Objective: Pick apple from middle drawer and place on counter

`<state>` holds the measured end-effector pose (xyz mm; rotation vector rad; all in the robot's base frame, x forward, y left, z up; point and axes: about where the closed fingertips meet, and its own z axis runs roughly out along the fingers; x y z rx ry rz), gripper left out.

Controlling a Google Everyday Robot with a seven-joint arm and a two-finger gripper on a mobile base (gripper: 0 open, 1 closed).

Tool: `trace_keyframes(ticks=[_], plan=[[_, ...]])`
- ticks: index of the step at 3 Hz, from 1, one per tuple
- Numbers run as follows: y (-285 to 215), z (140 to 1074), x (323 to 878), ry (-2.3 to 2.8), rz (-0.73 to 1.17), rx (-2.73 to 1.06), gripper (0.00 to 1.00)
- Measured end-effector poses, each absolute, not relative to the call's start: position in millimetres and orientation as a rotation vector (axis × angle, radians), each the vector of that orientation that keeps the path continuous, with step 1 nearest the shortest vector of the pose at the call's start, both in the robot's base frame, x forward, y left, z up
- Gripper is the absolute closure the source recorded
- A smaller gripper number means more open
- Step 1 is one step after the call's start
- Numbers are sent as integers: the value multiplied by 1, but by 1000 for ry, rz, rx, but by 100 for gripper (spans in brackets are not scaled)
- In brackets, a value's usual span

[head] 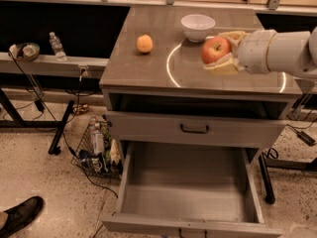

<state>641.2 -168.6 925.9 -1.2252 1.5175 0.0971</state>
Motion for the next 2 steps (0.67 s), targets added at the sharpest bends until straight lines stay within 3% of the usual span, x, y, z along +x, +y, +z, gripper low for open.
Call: trace_keyframes(ticks=[2], plan=[[-204,850,708,1679,188,-1045,100]])
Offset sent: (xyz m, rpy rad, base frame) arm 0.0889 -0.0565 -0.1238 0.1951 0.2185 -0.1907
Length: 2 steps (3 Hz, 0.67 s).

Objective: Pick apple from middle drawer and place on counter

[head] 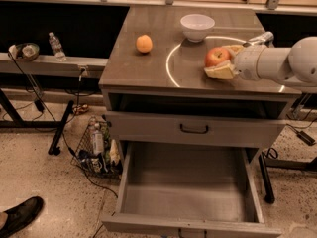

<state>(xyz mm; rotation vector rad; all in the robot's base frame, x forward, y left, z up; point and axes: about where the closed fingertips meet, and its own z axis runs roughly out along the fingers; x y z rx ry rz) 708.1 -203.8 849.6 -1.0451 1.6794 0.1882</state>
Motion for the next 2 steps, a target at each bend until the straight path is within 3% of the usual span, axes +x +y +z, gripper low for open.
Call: trace_keyframes(ticks=[1,2], plan=[[-208,839,713,1704,206,-1017,100],[-208,843,713,1704,206,-1017,81]])
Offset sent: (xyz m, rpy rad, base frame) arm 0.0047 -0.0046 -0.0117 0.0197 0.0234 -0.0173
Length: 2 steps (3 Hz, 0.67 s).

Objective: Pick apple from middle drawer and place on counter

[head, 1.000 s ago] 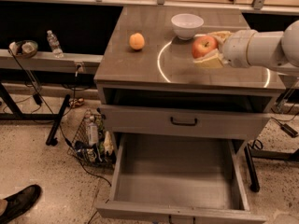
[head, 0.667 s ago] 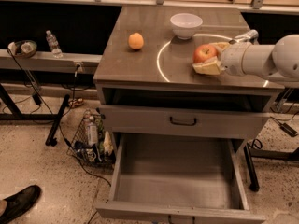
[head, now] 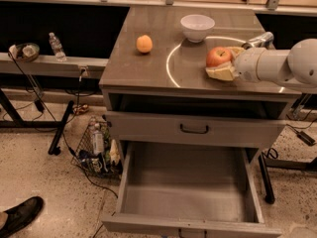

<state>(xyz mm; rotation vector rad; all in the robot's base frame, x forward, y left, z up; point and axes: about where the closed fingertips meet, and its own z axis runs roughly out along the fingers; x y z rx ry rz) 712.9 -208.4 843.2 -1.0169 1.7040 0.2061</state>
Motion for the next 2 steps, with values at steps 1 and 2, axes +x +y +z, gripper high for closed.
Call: trace_keyframes(ticks=[1,2], plan=[[-205,842,714,1703,212,-1021,51],[-203,841,714,1702,215,-1023,28]])
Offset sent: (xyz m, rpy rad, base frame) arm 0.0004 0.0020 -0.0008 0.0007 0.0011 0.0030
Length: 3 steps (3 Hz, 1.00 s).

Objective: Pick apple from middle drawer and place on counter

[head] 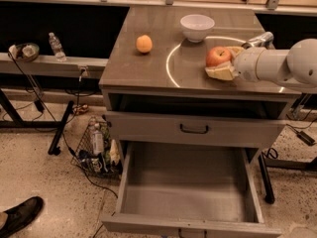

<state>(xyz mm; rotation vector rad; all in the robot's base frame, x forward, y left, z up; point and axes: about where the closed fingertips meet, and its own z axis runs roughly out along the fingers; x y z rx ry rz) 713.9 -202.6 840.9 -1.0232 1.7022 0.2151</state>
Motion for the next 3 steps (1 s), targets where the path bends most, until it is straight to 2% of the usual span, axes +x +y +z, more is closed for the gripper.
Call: trace_keyframes(ticks=[1,2,3], plan=[[-198,844,712,1694,233,-1021,4],[-191,865,703,1659,273,-1003,0],[-191,886,696,1624,296,-982,0]])
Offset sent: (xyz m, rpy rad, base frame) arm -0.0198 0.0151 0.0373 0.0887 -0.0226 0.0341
